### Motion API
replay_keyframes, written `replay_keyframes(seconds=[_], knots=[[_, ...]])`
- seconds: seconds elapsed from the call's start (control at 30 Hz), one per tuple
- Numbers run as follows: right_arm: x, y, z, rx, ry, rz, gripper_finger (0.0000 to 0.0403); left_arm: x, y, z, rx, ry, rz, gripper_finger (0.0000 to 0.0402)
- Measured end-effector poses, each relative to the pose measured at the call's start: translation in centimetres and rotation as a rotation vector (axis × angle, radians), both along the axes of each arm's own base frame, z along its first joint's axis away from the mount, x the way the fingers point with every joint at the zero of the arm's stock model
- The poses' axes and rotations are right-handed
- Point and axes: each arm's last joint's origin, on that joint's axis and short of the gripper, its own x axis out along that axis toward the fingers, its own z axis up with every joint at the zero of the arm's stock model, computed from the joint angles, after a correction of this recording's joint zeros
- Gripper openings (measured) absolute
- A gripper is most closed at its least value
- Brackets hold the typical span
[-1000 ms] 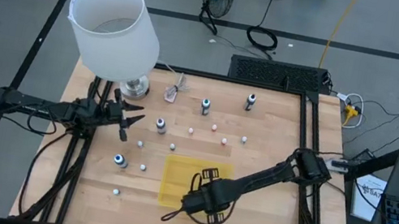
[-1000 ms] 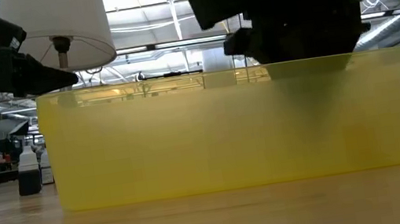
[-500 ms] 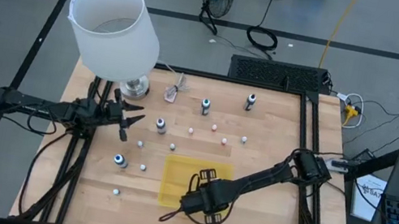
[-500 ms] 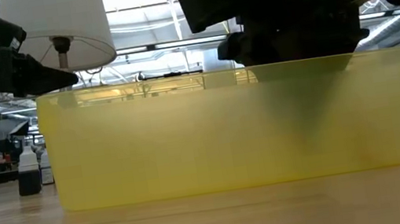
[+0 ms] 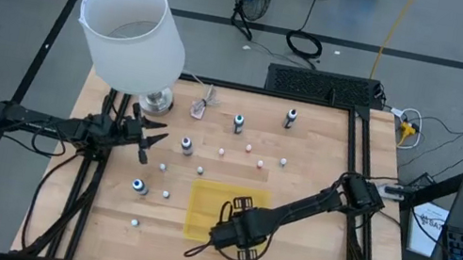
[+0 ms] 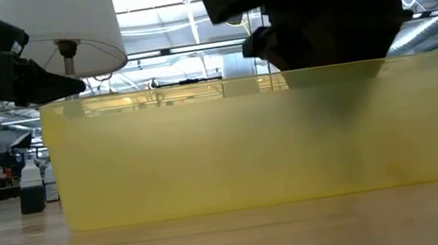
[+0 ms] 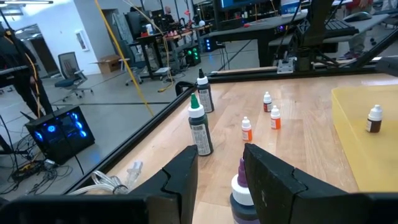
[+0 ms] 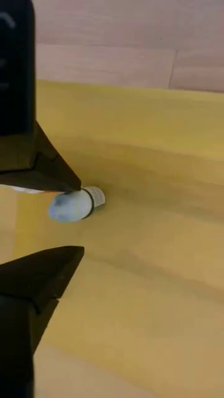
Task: Pick & Place food coloring
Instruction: Put the small green food coloring bottle into the yellow container, then put the small red food coloring bottle into the yellow container
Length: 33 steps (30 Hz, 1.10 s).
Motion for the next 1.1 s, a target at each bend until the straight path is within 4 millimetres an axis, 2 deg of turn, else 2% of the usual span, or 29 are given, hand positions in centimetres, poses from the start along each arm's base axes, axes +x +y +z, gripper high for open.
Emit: replay_keyframes(seconds=[0.2, 0.37, 0.6, 0.77, 0.9, 1.0, 1.1], knots=[[-0.6, -0.3, 2.7, 0.029, -0.064, -0.004, 0.0139, 0.0, 0.0, 0.0, 0.000, 0.000, 0.000, 0.0132], [-1.7, -0.8, 6.4, 0.067, -0.147, -0.001, 0.0139, 0.0, 0.0, 0.0, 0.000, 0.000, 0.000, 0.0132], [-4.3, -2.1, 12.2, 0.118, -0.276, -0.002, 0.0139, 0.0, 0.0, 0.0, 0.000, 0.000, 0.000, 0.0131], [-6.7, -3.7, 15.5, 0.017, -0.414, 0.008, 0.0139, 0.0, 0.0, 0.0, 0.000, 0.000, 0.000, 0.0132], [-8.8, -5.2, 16.8, -0.129, -0.500, 0.003, 0.0139, 0.0, 0.0, 0.0, 0.000, 0.000, 0.000, 0.0132], [-10.0, -6.8, 16.7, -0.307, -0.566, -0.107, 0.0139, 0.0, 0.0, 0.0, 0.000, 0.000, 0.000, 0.0131], [-10.6, -9.8, 16.2, -0.305, -0.544, -0.285, 0.0139, 0.0, 0.0, 0.0, 0.000, 0.000, 0.000, 0.0131]])
